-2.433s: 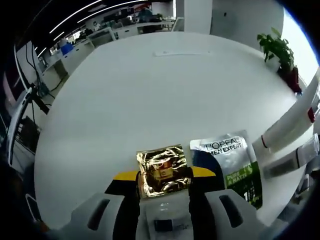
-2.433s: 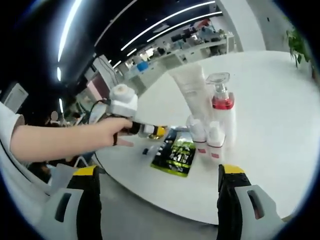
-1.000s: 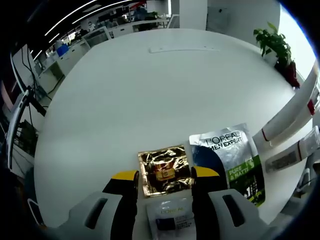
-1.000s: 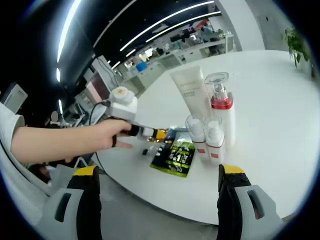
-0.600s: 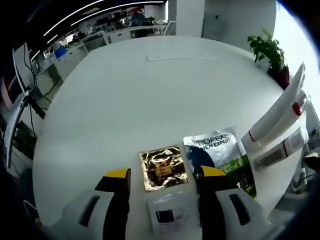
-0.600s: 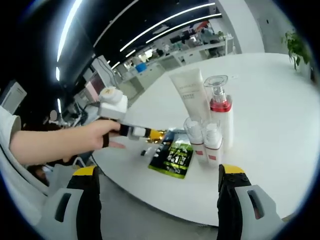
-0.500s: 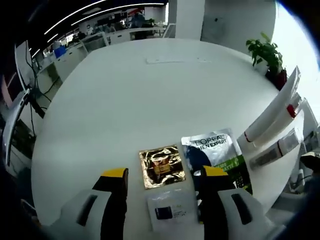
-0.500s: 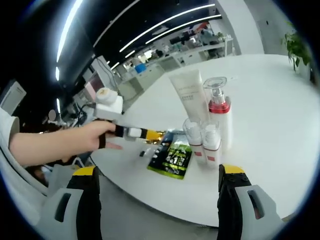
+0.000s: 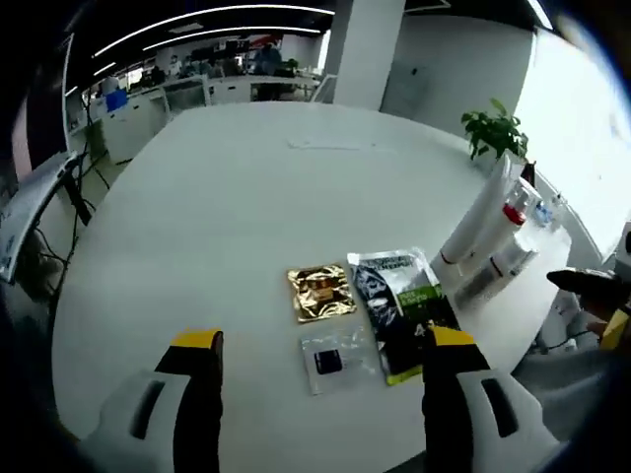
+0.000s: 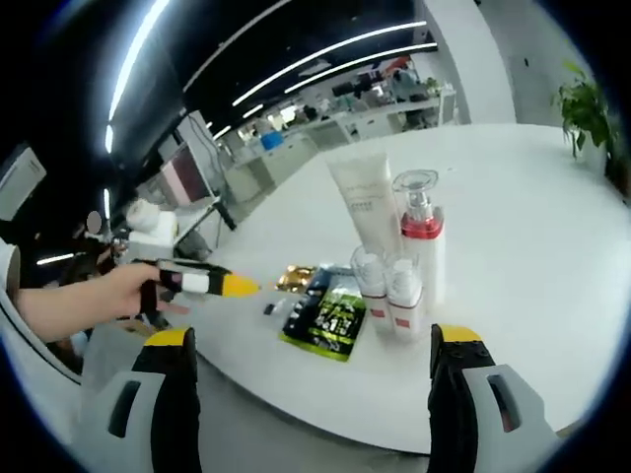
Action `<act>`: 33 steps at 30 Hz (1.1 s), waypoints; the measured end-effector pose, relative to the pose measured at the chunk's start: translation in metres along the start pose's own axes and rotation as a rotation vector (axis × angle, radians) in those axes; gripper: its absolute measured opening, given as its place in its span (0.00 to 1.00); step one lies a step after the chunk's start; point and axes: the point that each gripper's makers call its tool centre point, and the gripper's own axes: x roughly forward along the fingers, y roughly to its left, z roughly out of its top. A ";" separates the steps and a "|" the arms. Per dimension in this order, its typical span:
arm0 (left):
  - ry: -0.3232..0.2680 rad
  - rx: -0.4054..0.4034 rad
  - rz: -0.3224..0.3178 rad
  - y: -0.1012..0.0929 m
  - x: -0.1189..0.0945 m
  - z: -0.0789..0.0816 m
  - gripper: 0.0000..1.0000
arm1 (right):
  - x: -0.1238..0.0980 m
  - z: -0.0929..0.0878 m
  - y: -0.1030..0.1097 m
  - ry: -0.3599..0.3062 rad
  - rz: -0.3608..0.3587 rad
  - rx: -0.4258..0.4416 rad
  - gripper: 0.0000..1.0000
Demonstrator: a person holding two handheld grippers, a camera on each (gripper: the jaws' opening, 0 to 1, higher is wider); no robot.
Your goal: Arrange the skincare products in the storage area until every visible bottle or jar stands upright without overlapping.
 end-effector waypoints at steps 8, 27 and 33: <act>-0.055 0.017 -0.069 0.006 -0.039 -0.013 0.88 | 0.001 -0.001 0.004 0.010 0.017 -0.018 0.98; -0.182 0.048 -0.189 -0.006 -0.072 -0.003 0.99 | 0.003 -0.006 0.012 0.030 0.071 -0.002 0.99; -0.193 0.053 -0.172 -0.005 -0.073 -0.002 0.99 | 0.002 -0.008 0.012 0.045 0.072 -0.004 0.99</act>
